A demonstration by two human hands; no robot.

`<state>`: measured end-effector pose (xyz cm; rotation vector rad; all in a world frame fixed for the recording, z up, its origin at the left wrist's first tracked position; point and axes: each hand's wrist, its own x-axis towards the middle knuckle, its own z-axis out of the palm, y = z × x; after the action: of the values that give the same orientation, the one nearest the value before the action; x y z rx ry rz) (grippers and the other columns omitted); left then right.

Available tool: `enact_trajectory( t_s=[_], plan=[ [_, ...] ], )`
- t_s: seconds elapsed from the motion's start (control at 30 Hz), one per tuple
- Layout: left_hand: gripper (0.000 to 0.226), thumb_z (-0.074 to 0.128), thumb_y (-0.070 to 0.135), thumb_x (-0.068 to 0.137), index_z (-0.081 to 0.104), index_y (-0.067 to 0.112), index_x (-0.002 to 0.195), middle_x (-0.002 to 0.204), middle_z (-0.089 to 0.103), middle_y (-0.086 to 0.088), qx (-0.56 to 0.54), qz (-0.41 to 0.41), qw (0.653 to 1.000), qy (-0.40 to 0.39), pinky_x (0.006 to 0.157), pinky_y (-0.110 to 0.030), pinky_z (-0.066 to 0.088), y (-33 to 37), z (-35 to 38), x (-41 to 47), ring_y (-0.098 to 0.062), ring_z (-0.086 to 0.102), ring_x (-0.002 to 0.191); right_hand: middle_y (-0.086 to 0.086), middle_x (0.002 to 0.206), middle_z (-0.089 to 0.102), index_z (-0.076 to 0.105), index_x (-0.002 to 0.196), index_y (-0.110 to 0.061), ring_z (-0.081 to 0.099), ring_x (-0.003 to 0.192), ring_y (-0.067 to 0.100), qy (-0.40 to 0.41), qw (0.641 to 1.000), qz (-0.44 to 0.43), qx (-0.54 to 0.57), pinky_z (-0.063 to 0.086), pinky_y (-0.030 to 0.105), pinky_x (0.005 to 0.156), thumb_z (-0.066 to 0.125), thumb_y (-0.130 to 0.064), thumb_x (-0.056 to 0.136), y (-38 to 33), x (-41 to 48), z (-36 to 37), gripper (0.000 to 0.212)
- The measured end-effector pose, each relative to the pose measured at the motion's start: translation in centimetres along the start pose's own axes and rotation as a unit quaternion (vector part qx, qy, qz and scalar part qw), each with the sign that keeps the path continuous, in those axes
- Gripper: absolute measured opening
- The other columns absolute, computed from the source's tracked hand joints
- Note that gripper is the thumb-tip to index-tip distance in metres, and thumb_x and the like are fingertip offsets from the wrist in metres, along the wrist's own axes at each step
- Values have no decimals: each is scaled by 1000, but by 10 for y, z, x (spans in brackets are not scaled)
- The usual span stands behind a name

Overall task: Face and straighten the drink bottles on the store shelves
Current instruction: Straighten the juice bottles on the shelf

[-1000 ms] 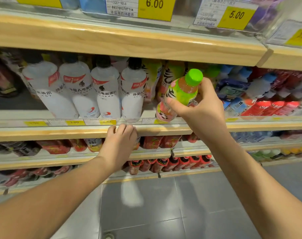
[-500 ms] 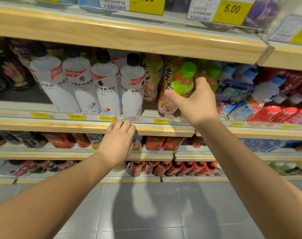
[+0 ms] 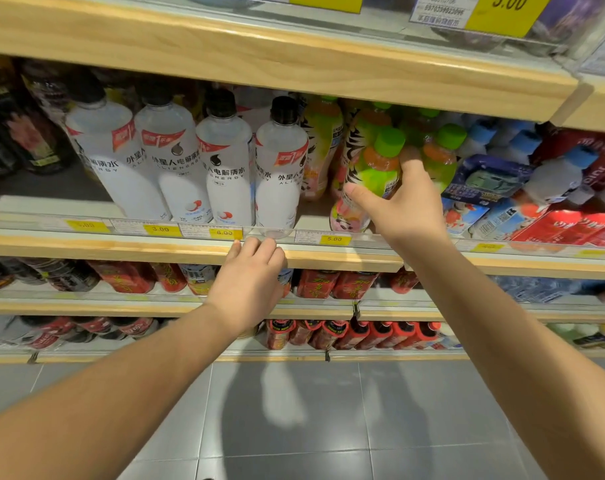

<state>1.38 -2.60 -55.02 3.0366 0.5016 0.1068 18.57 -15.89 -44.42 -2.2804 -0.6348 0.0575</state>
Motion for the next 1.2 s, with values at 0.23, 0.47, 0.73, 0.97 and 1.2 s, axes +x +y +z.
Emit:
enact_trajectory(
  t_s=[0.23,0.47,0.73,0.97,1.2],
  plan=[
    [30,52,25,88,54,10,114,113,50,-5,13,2,1000,0,105,-45,37,-2,3,0,-28,44,107,-4,88,47,44,95,-19,45,73,7,2,998,-15,-61,31,24,55,71,-59,88,-2,4,2,49],
    [34,49,28,90,52,11,119,117,48,-4,19,5,1000,-4,108,-45,35,-1,1,-1,-27,42,110,2,67,49,40,68,-16,46,58,17,31,977,-34,-210,27,32,47,65,-72,85,-16,8,-2,64],
    [36,46,30,90,50,14,122,117,47,-2,27,1,999,-18,109,-44,34,-1,2,-1,-25,42,109,4,57,41,38,60,-12,41,51,22,38,991,-15,-128,29,32,46,73,-45,89,-9,16,4,56],
    [32,52,25,87,54,12,115,113,49,-3,0,1,1000,-20,107,-46,35,-1,0,-1,-27,42,108,7,61,47,38,64,-16,45,55,24,23,992,-29,-118,29,31,47,72,-43,91,-9,16,2,51],
    [39,52,19,87,50,11,125,124,46,-4,-5,14,999,-46,110,-47,31,-2,-4,-2,-29,39,115,1,78,43,43,79,-14,46,71,23,17,990,-32,-133,35,33,61,72,-48,91,-4,6,-3,46]
  ],
)
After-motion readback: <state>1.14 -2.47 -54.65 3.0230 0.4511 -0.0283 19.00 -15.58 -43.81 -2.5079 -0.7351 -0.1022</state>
